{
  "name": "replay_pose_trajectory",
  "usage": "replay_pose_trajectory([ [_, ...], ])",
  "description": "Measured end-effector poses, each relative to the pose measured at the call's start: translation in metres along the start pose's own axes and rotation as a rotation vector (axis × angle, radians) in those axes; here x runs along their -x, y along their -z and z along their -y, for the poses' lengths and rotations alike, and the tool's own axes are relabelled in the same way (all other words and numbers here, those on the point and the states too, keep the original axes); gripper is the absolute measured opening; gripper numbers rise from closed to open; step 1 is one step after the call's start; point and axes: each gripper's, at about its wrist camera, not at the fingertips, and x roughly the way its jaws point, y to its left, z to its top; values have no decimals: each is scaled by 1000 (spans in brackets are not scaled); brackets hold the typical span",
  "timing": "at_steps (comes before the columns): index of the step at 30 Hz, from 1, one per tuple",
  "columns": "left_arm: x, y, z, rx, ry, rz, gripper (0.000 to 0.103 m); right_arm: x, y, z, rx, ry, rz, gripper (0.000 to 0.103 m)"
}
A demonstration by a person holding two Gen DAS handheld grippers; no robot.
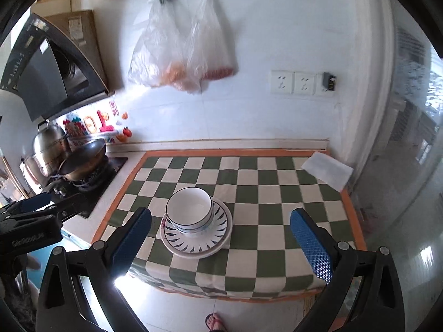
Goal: Organize plates and bowls
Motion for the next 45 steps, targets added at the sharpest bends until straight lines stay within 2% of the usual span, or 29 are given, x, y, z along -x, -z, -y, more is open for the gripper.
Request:
replay_pose_trajectory([
  [4,43,12,0,-4,-15,47,103,51,13,-1,-24,15,45,103],
  [9,87,28,0,-33,-37,81,103,101,28,-6,-45,-3,55,103],
  [13,109,37,-3,-58,-51,104,103,135,35,-18,-24,7,86,103],
  [19,121,42,-13,-60,-36,118,103,172,39,-42,11,35,145,103],
  [28,132,39,-34,-49,-29,145,103,190,34,-67,4,55,162,103],
  [45,142,43,-54,-47,-19,156,103,191,41,-89,-9,73,163,103],
])
